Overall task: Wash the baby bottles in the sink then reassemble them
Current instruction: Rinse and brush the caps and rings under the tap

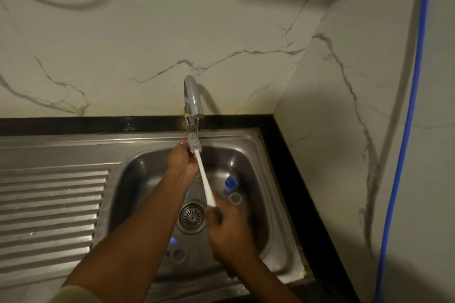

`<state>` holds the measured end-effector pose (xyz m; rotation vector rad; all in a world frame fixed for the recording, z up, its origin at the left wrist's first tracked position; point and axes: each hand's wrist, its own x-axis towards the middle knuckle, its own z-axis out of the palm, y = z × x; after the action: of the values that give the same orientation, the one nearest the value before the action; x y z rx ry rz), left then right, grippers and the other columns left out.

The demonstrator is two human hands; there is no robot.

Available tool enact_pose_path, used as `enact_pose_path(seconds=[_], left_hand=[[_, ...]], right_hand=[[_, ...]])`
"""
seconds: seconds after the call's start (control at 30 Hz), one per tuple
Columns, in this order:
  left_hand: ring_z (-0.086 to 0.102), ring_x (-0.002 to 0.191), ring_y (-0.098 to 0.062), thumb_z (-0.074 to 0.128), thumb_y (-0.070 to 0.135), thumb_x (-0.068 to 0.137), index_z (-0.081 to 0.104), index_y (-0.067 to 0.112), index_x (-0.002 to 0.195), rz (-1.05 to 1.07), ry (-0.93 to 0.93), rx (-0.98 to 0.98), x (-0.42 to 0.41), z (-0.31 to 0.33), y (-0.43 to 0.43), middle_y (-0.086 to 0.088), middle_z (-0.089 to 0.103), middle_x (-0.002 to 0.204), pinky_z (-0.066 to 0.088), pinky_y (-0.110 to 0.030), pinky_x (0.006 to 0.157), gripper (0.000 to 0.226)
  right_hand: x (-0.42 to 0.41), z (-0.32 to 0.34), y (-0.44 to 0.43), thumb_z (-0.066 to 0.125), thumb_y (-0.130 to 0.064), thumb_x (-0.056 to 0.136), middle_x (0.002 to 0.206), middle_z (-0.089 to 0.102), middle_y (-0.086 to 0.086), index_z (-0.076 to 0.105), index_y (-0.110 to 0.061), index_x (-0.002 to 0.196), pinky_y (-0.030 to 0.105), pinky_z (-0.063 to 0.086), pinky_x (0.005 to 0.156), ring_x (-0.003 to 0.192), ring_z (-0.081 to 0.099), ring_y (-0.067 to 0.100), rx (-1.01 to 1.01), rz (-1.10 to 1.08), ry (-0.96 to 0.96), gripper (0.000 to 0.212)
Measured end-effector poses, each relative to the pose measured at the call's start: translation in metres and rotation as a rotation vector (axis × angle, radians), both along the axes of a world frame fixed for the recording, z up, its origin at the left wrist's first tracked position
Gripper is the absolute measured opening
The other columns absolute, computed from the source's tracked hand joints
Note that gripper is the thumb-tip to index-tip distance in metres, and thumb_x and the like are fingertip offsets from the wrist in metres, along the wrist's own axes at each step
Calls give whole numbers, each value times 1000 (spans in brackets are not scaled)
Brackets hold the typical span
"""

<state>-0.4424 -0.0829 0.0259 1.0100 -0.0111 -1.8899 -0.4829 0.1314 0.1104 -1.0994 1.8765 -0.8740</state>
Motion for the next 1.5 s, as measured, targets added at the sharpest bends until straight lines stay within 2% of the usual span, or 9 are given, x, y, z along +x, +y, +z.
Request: enact_pose_path(seconds=[0.13, 0.23, 0.43, 0.67, 0.93, 1.03, 1.13, 1.3, 1.5], left_hand=[[68, 69, -18, 52, 2, 99, 59, 6, 109, -74, -9, -59, -12, 5, 18, -11, 65, 88, 53, -44, 95, 13], [67, 80, -20, 56, 3, 97, 60, 2, 116, -25, 2, -37, -8, 7, 13, -12, 67, 93, 51, -43, 103, 20], [66, 92, -25, 59, 2, 93, 64, 1, 110, -84, -72, -50, -2, -1, 26, -17, 67, 100, 56, -37, 90, 17], [67, 95, -32, 59, -5, 89, 61, -10, 121, 2, -353, -125, 3, 3, 19, -27, 68, 112, 58, -40, 86, 32], [61, 66, -21, 57, -2, 94, 68, 1, 89, -100, -494, -214, 0, 24, 22, -12, 65, 74, 52, -32, 59, 13], [66, 70, -21, 56, -2, 95, 69, -1, 92, -106, -511, -266, 4, 29, 19, -12, 68, 79, 57, -31, 66, 13], [69, 88, -29, 60, -5, 91, 71, 0, 94, -181, -554, -337, 0, 28, 23, -16, 73, 92, 56, -39, 86, 12], [67, 80, -22, 54, -3, 96, 68, 6, 101, -137, -497, -289, 1, 28, 20, -12, 70, 91, 57, -33, 77, 17], [62, 67, -14, 58, 2, 93, 67, 6, 92, -205, -404, -260, -8, 25, 26, -11, 66, 83, 53, -29, 68, 9]], right_hand=[[-11, 6, -29, 43, -21, 102, 62, 50, 0, 60, -30, 95, 23, 39, 41, 47, 46, 8, 96, -212, -286, 20], [-4, 18, -16, 42, -22, 104, 59, 47, -1, 60, -37, 90, 22, 35, 39, 44, 42, 7, 82, -161, -404, 27], [-7, 13, -16, 42, -22, 104, 60, 47, -1, 61, -31, 103, 22, 34, 40, 43, 41, 6, 110, -216, -458, 21], [-1, 3, 7, 43, -23, 101, 62, 52, -10, 56, -47, 120, 23, 44, 54, 56, 50, 3, 20, -93, -112, 34], [-22, 13, -3, 45, -22, 101, 80, 59, -5, 57, -29, 131, 14, 48, 58, 64, 57, 5, -3, 86, 187, 33], [-18, 15, 6, 44, -21, 103, 84, 57, -9, 54, -26, 135, 6, 44, 61, 71, 58, 2, -36, 79, 185, 34], [-29, 8, -13, 43, -20, 103, 91, 66, 1, 54, -22, 134, 21, 52, 61, 71, 62, 8, 6, -13, 140, 33], [-25, 6, 9, 43, -22, 103, 86, 55, -12, 44, -28, 145, 9, 47, 69, 75, 58, 3, -36, 110, 234, 42], [-72, -15, -6, 53, -26, 96, 89, 70, 0, 65, -22, 121, 26, 54, 59, 65, 62, 7, -46, 1, 185, 28]])
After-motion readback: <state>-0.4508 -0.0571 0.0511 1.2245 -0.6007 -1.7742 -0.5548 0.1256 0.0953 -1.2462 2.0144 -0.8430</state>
